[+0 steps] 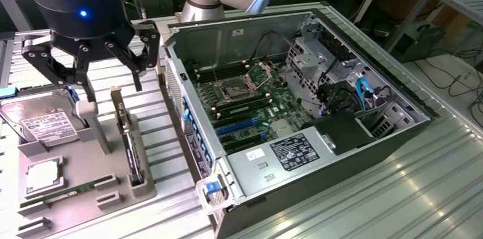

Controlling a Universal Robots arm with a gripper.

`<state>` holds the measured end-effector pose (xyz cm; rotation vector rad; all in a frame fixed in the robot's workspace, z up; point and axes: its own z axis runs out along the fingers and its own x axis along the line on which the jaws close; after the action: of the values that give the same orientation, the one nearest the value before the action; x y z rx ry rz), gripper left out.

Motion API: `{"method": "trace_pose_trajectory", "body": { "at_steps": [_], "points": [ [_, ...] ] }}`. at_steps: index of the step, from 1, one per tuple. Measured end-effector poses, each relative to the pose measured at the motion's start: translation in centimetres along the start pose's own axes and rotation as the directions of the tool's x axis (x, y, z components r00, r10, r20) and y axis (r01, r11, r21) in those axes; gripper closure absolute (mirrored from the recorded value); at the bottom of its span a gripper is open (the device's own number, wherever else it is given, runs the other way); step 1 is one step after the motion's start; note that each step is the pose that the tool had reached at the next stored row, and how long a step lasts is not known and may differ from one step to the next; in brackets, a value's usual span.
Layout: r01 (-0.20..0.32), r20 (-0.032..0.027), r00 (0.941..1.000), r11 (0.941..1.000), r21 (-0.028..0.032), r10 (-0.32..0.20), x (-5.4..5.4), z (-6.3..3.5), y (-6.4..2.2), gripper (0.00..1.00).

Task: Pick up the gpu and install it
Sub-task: 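Pick up the gpu and move the gpu toward the slot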

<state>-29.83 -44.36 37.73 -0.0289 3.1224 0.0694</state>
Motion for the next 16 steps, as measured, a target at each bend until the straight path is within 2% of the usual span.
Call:
{"method": "trace_pose_trajectory", "body": {
  "at_steps": [2,5,16],
  "points": [
    [0.003,0.0,1.0,1.0,0.0006,-0.003,0.02,0.25,-0.02,0.34],
    [0.014,-0.0008,0.9999,0.9999,0.0057,-0.014,0.07,0.49,-0.02,0.34],
    [0.026,-0.0013,0.9997,0.9996,0.0059,-0.026,0.09,1.08,-0.06,0.34]
  ]
}}
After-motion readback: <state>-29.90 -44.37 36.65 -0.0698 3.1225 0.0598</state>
